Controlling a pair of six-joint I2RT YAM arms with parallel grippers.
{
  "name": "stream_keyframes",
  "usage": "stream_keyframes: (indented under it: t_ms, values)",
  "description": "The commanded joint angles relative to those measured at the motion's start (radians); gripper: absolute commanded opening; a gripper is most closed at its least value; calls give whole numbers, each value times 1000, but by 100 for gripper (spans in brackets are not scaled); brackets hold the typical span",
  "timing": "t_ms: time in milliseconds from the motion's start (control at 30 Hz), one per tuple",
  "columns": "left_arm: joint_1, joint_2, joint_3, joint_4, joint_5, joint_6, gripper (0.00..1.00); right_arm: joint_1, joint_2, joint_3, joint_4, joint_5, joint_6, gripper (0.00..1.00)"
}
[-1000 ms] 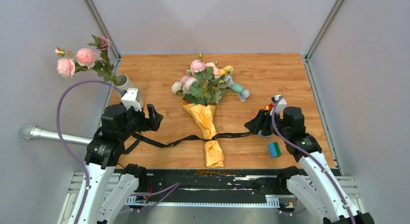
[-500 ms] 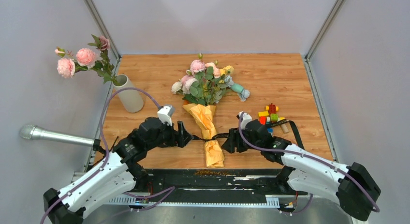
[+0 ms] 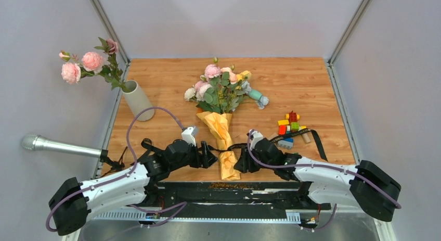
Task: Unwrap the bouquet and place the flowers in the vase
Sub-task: Untie the ribbon from the wrapping paper.
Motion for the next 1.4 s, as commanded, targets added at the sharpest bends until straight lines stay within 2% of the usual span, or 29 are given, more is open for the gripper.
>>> stream_keyframes:
  t_ms: [0, 233, 400, 533, 767, 967, 1367]
  values:
    - [-15, 30, -16, 171, -17, -53, 83, 39, 37, -14, 132, 15, 48, 37]
    - [-16, 46, -52, 194, -31, -68, 79, 120, 148, 25, 210, 16, 74, 25]
    - [-16, -3, -94, 167, -62, -83, 76, 167, 244, 75, 251, 20, 90, 25]
    - [-15, -44, -112, 126, -80, -83, 74, 178, 256, 91, 260, 36, 99, 28]
    - [-16, -55, -144, 145, -82, -88, 74, 178, 150, 125, 78, 129, 29, 38]
    - [-16, 4, -139, 218, -62, -79, 72, 172, 70, 202, -32, 175, -119, 46]
    - [-16, 79, -132, 328, -46, -89, 70, 134, 242, 417, -116, 165, -283, 39]
